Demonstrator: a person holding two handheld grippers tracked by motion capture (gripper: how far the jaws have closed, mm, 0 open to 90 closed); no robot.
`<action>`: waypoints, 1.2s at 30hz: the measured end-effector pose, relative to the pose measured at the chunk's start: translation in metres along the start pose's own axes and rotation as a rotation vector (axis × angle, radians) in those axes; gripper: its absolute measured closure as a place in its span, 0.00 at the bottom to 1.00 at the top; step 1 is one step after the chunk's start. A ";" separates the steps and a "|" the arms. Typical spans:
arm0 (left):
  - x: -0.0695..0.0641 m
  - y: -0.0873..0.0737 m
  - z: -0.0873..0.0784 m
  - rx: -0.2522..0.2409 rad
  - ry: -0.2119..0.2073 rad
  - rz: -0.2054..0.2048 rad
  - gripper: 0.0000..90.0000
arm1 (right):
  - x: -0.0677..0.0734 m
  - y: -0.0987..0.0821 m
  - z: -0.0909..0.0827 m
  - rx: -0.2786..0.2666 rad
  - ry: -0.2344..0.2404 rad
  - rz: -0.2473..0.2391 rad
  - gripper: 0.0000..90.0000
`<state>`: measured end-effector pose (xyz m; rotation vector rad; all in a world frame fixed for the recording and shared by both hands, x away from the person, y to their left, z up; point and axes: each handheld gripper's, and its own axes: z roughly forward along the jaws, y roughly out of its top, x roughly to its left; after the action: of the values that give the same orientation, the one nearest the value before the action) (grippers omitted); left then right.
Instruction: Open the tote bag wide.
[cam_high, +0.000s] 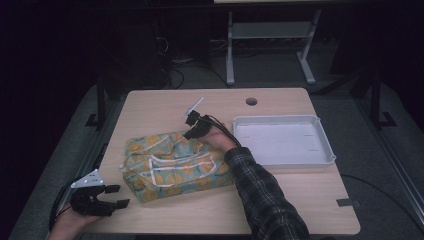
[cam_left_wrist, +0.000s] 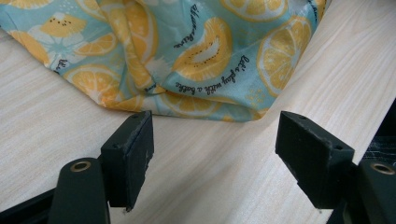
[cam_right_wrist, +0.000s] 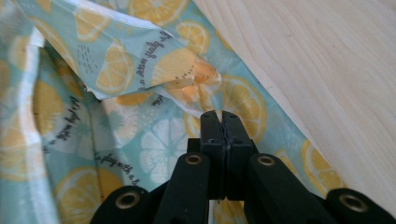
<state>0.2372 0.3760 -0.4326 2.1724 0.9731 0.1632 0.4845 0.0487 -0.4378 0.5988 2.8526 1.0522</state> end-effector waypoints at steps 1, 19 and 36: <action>0.000 0.000 0.000 0.000 0.000 0.002 0.31 | -0.001 0.000 0.002 -0.001 0.002 0.002 0.97; 0.002 -0.001 -0.001 -0.005 0.000 -0.017 0.31 | 0.009 0.001 -0.045 -0.063 0.025 0.043 0.32; 0.001 -0.001 0.000 -0.002 -0.001 -0.014 0.30 | 0.033 -0.036 -0.094 -0.097 0.045 -0.013 0.40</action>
<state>0.2373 0.3771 -0.4338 2.1631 0.9874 0.1557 0.4257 -0.0223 -0.3858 0.5554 2.8188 1.2093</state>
